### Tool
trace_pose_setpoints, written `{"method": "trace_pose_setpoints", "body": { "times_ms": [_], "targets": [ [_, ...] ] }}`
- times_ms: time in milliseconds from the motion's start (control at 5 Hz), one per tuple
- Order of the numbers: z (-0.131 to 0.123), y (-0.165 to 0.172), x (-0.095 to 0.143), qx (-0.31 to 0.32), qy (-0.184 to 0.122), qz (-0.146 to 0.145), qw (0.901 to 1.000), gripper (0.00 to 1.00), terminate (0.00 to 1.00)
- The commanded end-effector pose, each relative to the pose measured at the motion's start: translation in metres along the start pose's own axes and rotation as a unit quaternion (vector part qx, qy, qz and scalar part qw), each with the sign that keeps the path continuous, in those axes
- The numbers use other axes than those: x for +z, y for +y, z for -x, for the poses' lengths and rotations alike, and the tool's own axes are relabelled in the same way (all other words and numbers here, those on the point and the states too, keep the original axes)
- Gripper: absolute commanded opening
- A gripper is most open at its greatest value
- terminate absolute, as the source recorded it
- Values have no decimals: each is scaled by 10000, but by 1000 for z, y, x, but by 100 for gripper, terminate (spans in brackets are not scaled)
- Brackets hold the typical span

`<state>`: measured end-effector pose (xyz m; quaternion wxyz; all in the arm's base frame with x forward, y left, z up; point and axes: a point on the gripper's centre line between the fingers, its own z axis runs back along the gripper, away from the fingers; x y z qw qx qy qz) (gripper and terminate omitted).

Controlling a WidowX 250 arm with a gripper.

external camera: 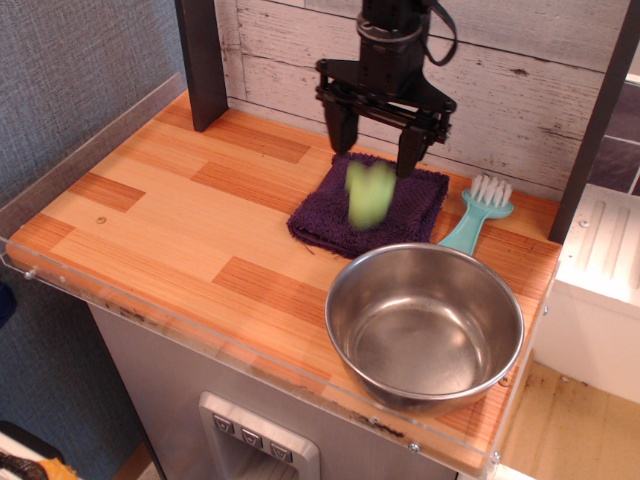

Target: Move broccoli onto towel

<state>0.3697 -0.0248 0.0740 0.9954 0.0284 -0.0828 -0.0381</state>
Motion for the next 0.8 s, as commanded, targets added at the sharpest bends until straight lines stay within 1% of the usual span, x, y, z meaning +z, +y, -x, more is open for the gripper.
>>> {"method": "trace_pose_setpoints", "body": {
  "times_ms": [0,200,400,600],
  "targets": [
    [3,8,27,161,-254,154,9994,100,0],
    [7,9,31,22,58,307,9995,100,0],
    [7,9,31,22,58,307,9995,100,0],
    [7,9,31,22,58,307,9995,100,100]
  ]
}}
